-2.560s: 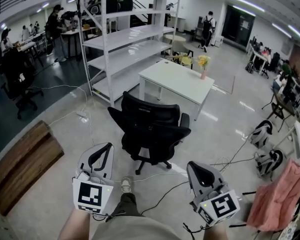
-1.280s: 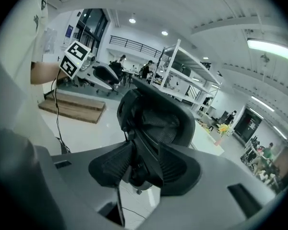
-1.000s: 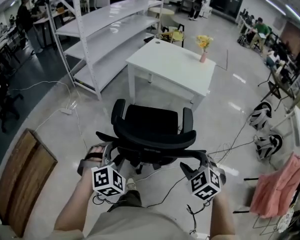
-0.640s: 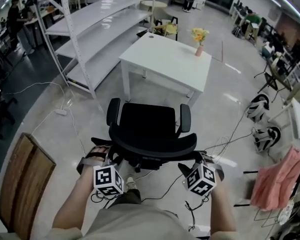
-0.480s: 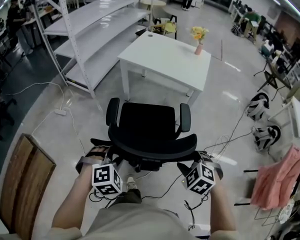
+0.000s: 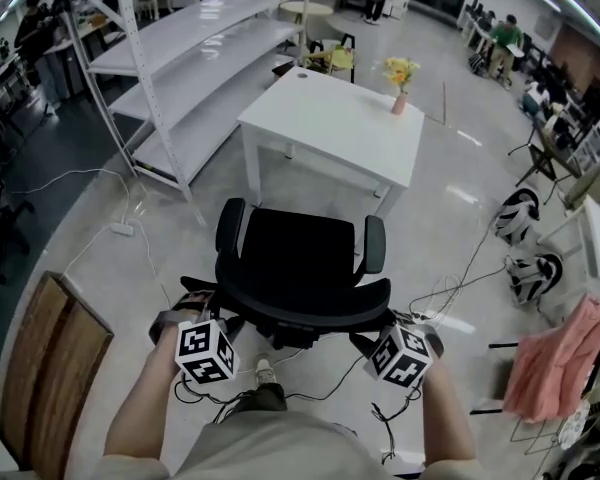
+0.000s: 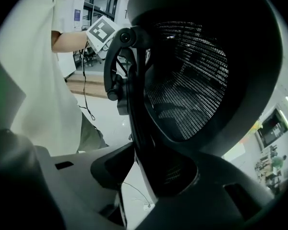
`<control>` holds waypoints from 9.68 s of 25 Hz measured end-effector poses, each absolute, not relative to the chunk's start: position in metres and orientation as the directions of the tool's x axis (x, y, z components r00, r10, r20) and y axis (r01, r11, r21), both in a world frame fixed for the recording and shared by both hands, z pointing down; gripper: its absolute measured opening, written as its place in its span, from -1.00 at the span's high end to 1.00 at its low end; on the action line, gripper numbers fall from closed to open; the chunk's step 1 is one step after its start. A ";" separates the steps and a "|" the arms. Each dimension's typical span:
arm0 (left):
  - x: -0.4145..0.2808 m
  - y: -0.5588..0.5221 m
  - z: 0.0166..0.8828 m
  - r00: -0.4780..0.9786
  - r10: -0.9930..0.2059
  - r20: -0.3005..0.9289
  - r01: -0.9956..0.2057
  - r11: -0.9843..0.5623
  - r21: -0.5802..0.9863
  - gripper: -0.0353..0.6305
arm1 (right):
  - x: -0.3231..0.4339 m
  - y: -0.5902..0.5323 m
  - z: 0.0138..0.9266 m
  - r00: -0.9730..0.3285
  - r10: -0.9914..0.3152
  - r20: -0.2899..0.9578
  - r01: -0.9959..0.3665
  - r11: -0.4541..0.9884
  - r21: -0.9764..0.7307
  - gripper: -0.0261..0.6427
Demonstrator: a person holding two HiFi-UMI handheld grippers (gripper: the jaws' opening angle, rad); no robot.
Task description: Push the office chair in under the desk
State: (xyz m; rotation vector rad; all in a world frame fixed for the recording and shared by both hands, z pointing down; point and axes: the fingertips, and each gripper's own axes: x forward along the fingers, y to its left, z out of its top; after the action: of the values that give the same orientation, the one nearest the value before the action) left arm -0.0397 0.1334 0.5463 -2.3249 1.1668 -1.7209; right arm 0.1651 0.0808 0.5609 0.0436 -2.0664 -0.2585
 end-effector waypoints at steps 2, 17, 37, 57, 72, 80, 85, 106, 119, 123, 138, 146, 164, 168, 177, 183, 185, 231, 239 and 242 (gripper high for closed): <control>-0.044 0.132 0.545 0.139 -0.575 0.806 -0.541 -0.726 -0.425 0.39 | 0.161 0.080 0.560 -0.483 -0.133 0.865 0.077 0.978 0.193 0.50; -0.071 0.074 0.545 0.255 -0.528 0.810 -0.542 -0.772 -0.332 0.37 | 0.135 0.030 0.560 -0.475 -0.206 0.855 0.009 0.971 0.239 0.47; -0.110 -0.011 0.546 0.320 -0.536 0.781 -0.515 -0.791 -0.332 0.36 | 0.097 -0.055 0.561 -0.499 -0.231 0.835 -0.029 0.968 0.251 0.45; -0.170 -0.086 0.542 0.361 -0.570 0.738 -0.521 -0.780 -0.348 0.30 | 0.039 -0.111 0.556 -0.507 -0.252 0.824 -0.092 0.967 0.239 0.45; -0.195 -0.146 0.542 0.402 -0.530 0.747 -0.469 -0.819 -0.329 0.29 | 0.015 -0.153 0.557 -0.490 -0.172 0.855 -0.114 0.985 0.133 0.50; -0.209 -0.161 0.540 0.414 -0.504 0.758 -0.455 -0.836 -0.308 0.29 | 0.001 -0.163 0.553 -0.491 -0.147 0.859 -0.122 0.988 0.100 0.52; -0.210 -0.176 0.542 0.414 -0.513 0.752 -0.453 -0.833 -0.318 0.28 | 0.001 -0.177 0.553 -0.495 -0.163 0.854 -0.125 0.985 0.115 0.52; -0.223 -0.305 0.545 0.430 -0.475 0.768 -0.385 -0.866 -0.320 0.29 | -0.013 -0.296 0.553 -0.502 -0.231 0.833 -0.168 0.971 0.168 0.52; -0.244 -0.372 0.546 0.427 -0.460 0.778 -0.376 -0.873 -0.310 0.28 | -0.035 -0.356 0.553 -0.502 -0.249 0.828 -0.187 0.966 0.177 0.52; -0.247 -0.386 0.546 0.428 -0.462 0.777 -0.375 -0.873 -0.312 0.28 | -0.038 -0.372 0.553 -0.505 -0.256 0.824 -0.185 0.965 0.186 0.52; -0.273 -0.455 0.547 0.458 -0.436 0.775 -0.320 -0.894 -0.314 0.29 | -0.064 -0.431 0.555 -0.491 -0.309 0.814 -0.242 0.947 0.213 0.51; -0.279 -0.470 0.548 0.487 -0.405 0.774 -0.272 -0.912 -0.306 0.31 | -0.071 -0.444 0.559 -0.453 -0.336 0.825 -0.280 0.933 0.226 0.49; -0.265 -0.477 0.549 0.465 -0.458 0.757 -0.307 -0.886 -0.347 0.30 | -0.054 -0.466 0.562 -0.407 -0.380 0.830 -0.299 0.914 0.272 0.44; -0.262 -0.479 0.550 0.462 -0.468 0.753 -0.313 -0.881 -0.355 0.30 | -0.053 -0.470 0.562 -0.408 -0.413 0.814 -0.310 0.902 0.302 0.41; -0.265 -0.474 0.547 0.467 -0.476 0.745 -0.317 -0.877 -0.361 0.30 | -0.055 -0.466 0.559 -0.433 -0.419 0.798 -0.317 0.900 0.300 0.41; -0.267 -0.472 0.545 0.436 -0.547 0.715 -0.323 -0.836 -0.443 0.29 | -0.055 -0.465 0.558 -0.381 -0.459 0.803 -0.366 0.872 0.325 0.37; -0.268 -0.469 0.538 0.425 -0.577 0.698 -0.343 -0.816 -0.466 0.30 | -0.056 -0.464 0.553 -0.366 -0.486 0.794 -0.397 0.853 0.339 0.35; -0.252 -0.393 0.309 0.635 -0.772 0.041 -0.754 -0.630 -0.187 0.84 | -0.121 -0.380 0.303 -0.582 -0.812 0.049 -0.809 0.584 0.066 0.89; -0.256 -0.397 0.343 0.603 -0.793 0.088 -0.772 -0.608 -0.188 0.87 | -0.128 -0.380 0.344 -0.602 -0.787 0.134 -0.793 0.609 0.013 0.90; -0.257 -0.398 0.347 0.600 -0.794 0.096 -0.773 -0.607 -0.186 0.87 | -0.131 -0.380 0.349 -0.607 -0.780 0.149 -0.787 0.617 0.024 0.90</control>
State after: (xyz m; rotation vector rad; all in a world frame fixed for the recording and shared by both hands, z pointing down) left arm -0.2566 -0.3983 0.3469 -2.6968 1.3270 -0.2552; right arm -0.1308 -0.3797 0.3486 1.3133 -2.6925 0.0656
